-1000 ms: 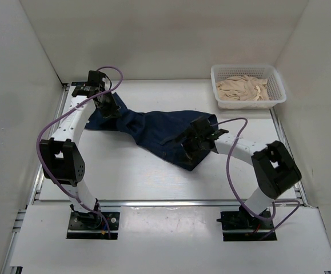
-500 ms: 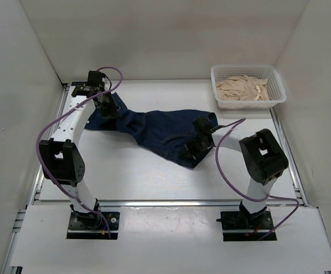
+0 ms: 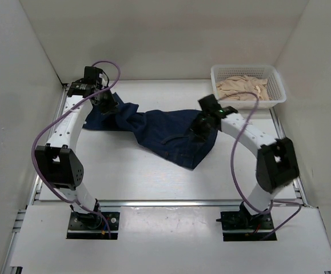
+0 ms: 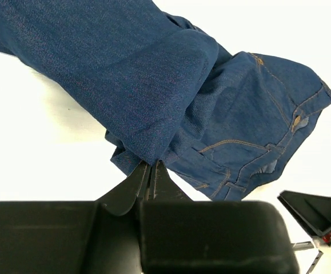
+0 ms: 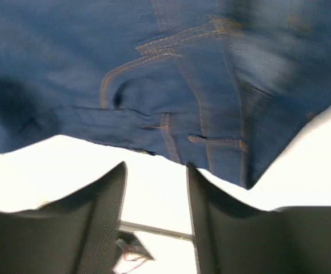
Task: Fold and stack the trousers
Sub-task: Flatten the trousers out
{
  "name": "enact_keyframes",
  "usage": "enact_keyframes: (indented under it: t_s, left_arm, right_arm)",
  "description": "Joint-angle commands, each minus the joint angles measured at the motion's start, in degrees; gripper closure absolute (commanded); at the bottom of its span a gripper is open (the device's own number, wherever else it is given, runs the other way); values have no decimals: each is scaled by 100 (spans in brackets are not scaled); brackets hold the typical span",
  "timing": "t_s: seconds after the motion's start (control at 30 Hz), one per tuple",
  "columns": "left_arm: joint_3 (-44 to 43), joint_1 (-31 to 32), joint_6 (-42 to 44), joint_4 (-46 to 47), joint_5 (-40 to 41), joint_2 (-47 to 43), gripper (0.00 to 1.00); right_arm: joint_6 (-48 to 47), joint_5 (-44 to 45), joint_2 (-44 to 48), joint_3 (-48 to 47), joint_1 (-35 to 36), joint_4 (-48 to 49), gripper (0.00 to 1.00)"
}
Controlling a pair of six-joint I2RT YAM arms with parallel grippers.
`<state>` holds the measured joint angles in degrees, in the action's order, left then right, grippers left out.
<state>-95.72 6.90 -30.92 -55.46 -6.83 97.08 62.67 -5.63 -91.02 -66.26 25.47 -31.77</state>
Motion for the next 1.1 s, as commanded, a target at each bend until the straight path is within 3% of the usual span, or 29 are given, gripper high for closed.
enact_keyframes:
  t_s: [0.0, 0.03, 0.07, 0.13, 0.37, 0.43, 0.63, 0.73, 0.8, 0.83, 1.07]
  left_arm:
    - [19, 40, 7, 0, -64, -383, 90]
    - [19, 40, 7, 0, -116, -383, 90]
    - [19, 40, 59, 0, -117, -383, 90]
    - [71, 40, 59, 0, -117, -383, 90]
    - [71, 40, 165, -105, -64, -435, 90]
    - [71, 40, 165, -105, -64, -383, 90]
    - [19, 40, 165, -105, -64, -330, 90]
    - [-34, 40, 165, -105, -64, -277, 90]
    - [-34, 40, 217, -105, -64, -277, 90]
    - [-34, 40, 218, -105, -64, -277, 90]
    - [-174, -13, 218, -105, -64, -216, 90]
  right_arm:
    - [-2098, 225, -1131, -1464, 755, -1086, 48]
    - [-2711, 594, -1372, -1825, 1201, -1390, 34]
    - [-2960, 1224, -1574, -2238, 1371, -1541, 27]
    - [-3330, 1397, -1988, -2400, 1539, -1621, 18]
    - [-3648, 1451, -2542, -2226, 1654, -1447, 20]
    - [-3709, 1328, -2543, -2102, 1715, -1368, 25]
    - [-3710, 1248, -2481, -1610, 1768, -1042, 53]
    - [-3763, 1178, -2561, -1609, 1768, -989, 73]
    - [-3763, 1178, -2613, -1671, 1768, -989, 96]
    - [-3710, 1335, -2500, -1671, 1768, -989, 100]
    - [-3429, 2609, -1560, -2030, 1427, -1681, 100]
